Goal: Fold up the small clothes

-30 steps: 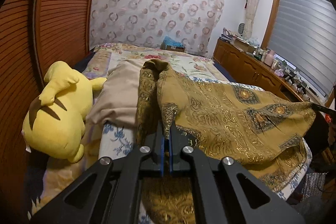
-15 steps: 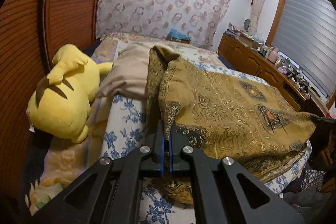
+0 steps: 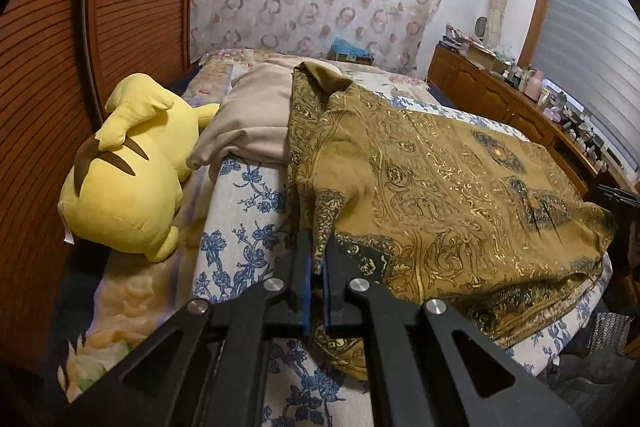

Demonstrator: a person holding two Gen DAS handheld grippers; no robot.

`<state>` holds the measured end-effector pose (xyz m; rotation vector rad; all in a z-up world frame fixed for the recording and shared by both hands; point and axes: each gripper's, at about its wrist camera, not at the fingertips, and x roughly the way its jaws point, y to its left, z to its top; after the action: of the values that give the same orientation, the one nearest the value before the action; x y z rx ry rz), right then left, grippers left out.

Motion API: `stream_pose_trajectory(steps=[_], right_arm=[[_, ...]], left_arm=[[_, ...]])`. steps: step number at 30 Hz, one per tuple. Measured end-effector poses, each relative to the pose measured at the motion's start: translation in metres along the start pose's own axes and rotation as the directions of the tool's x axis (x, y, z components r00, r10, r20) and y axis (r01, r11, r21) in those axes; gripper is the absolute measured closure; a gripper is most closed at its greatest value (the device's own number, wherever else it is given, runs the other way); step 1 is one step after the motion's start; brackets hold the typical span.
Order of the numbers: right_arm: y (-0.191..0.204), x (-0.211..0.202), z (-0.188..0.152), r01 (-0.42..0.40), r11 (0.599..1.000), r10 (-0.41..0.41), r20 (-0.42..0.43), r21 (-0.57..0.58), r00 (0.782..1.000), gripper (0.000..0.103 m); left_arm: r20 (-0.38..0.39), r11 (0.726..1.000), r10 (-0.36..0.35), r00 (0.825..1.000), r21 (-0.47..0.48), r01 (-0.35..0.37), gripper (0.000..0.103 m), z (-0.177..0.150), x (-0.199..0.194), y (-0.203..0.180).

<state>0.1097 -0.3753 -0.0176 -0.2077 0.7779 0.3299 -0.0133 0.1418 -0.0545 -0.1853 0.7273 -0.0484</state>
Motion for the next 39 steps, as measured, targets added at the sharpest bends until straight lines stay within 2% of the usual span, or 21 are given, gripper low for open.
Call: stream_pose_trajectory(steps=[3,6,9,10,16,18,26,31,39], right_arm=[[0.014,0.017,-0.002,-0.041,0.999,0.041,-0.013,-0.011,0.999,0.071],[0.024,0.035,-0.004,-0.063,0.998,0.062,-0.034,-0.019,0.998,0.071],[0.030,0.045,-0.007,-0.070,0.997,0.068,-0.052,-0.026,0.996,0.071],[0.031,0.047,-0.008,-0.071,0.997,0.069,-0.057,-0.029,0.996,0.071],[0.032,0.058,-0.015,-0.067,0.997,0.063,-0.089,-0.043,0.994,0.071],[0.034,0.064,-0.019,-0.066,0.996,0.059,-0.111,-0.057,0.992,0.071],[0.025,0.062,-0.026,-0.092,0.995,0.090,-0.073,-0.031,0.993,0.064],[0.026,0.062,-0.026,-0.090,0.995,0.087,-0.069,-0.034,0.994,0.062],[0.027,0.062,-0.026,-0.093,0.995,0.091,-0.066,-0.032,0.994,0.061]], left_arm=[[-0.004,1.000,-0.002,1.000,0.005,0.002,0.101,-0.001,-0.002,0.000],[-0.002,1.000,0.007,1.000,0.023,-0.007,0.095,0.000,-0.004,-0.002],[0.006,0.999,0.009,1.000,0.036,-0.010,0.080,0.000,-0.009,-0.004],[0.010,0.999,0.005,1.000,0.038,-0.006,0.070,0.001,-0.010,-0.004],[-0.004,0.999,0.015,1.000,0.041,-0.015,0.054,0.002,-0.005,-0.005],[-0.017,0.999,0.027,0.999,0.047,-0.026,0.053,0.003,0.000,-0.007],[-0.080,0.995,0.091,0.993,0.036,-0.088,0.053,-0.001,0.024,0.002],[-0.105,0.996,0.085,0.991,0.021,-0.083,0.053,-0.008,0.031,0.005],[-0.099,0.995,0.094,0.991,0.030,-0.091,0.053,-0.008,0.032,0.005]])
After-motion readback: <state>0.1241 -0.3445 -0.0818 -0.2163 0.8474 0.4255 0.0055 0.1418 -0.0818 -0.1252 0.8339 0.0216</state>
